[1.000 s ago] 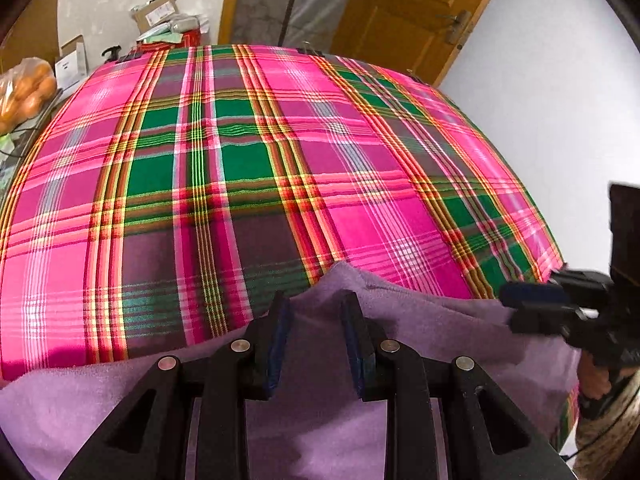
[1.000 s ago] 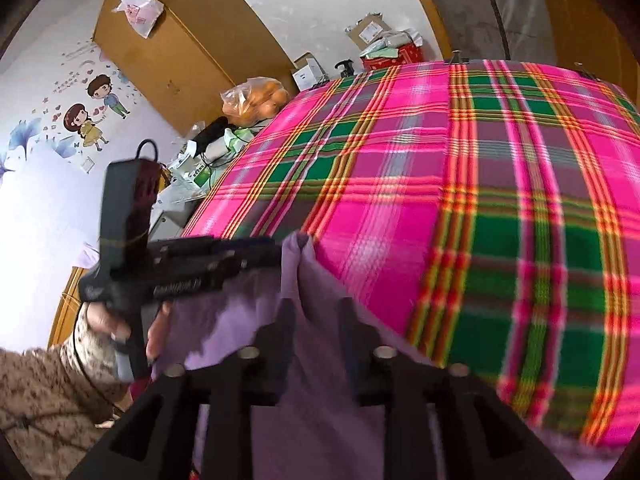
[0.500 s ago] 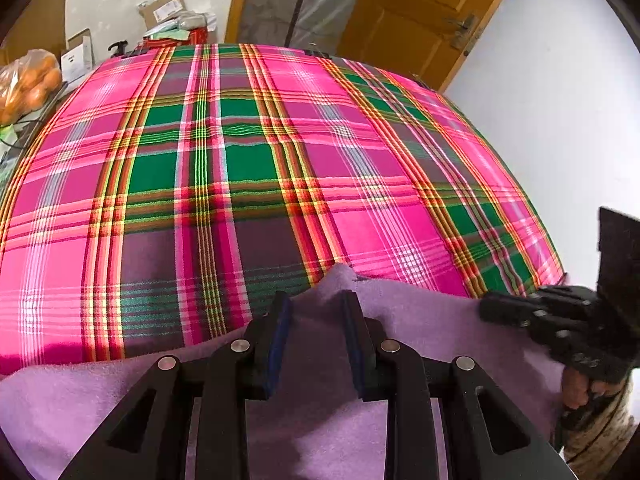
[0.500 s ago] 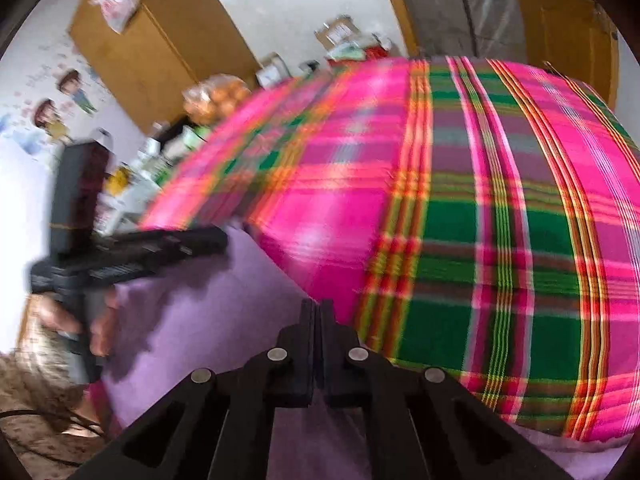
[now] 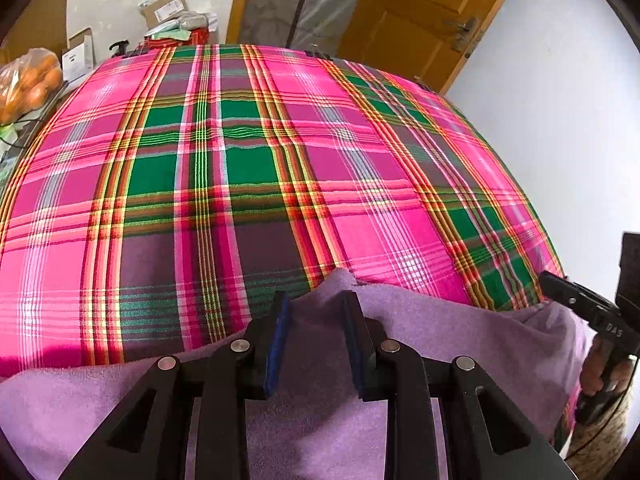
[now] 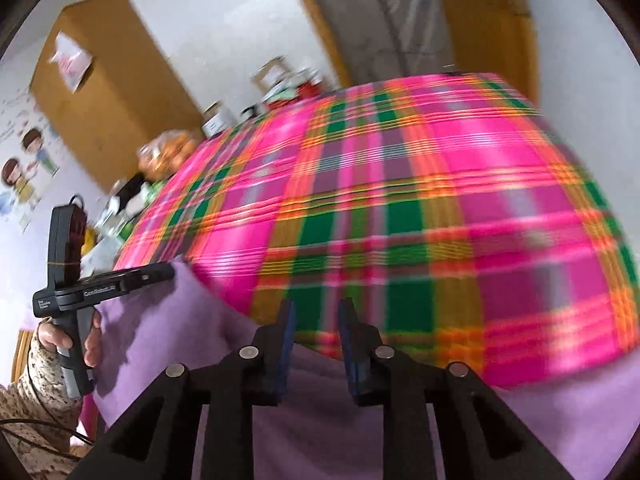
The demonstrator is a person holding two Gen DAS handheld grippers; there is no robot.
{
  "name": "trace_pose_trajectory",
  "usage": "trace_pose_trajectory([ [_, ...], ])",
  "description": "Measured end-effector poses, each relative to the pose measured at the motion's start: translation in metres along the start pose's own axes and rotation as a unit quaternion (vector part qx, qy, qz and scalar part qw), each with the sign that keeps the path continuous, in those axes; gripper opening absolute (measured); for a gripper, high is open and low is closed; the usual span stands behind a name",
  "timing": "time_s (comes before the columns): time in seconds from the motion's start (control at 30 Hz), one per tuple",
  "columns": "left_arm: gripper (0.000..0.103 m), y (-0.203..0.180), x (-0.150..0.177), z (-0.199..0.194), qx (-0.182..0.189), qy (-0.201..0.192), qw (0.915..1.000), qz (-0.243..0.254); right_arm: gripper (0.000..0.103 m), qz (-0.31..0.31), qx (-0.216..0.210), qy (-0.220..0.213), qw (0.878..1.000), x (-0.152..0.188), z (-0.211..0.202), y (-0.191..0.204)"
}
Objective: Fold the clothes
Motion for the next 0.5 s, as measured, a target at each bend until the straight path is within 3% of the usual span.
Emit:
trace_pose_trajectory([
  [0.07, 0.028, 0.001, 0.001, 0.000, 0.000, -0.004, 1.0000, 0.001, 0.032, 0.009, 0.024, -0.004, 1.000, 0.007, -0.013, -0.017],
  [0.2, 0.028, 0.000, 0.003, -0.001, -0.002, -0.010, 0.9999, 0.002, 0.034, 0.031, 0.077, -0.016, 0.996, 0.020, -0.032, -0.041],
  [0.37, 0.028, -0.003, 0.003, 0.000, -0.014, -0.009, 0.9999, 0.005, 0.041, -0.022, 0.042, -0.015, 0.999, 0.024, -0.034, -0.029],
  [0.5, 0.028, -0.005, 0.002, 0.001, -0.021, -0.010, 0.9997, 0.002, 0.045, -0.094, 0.009, 0.021, 0.995, 0.024, -0.013, -0.001],
])
Point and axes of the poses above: each gripper's, at about its wrist camera, not at the fingertips, and z roughly the way its jaws point, y to its left, x to its underside, the point moved 2 cm from there along z, roughly the way its jaws point, and after that the axes turned 1 degree about -x, right-handed, at the moved point
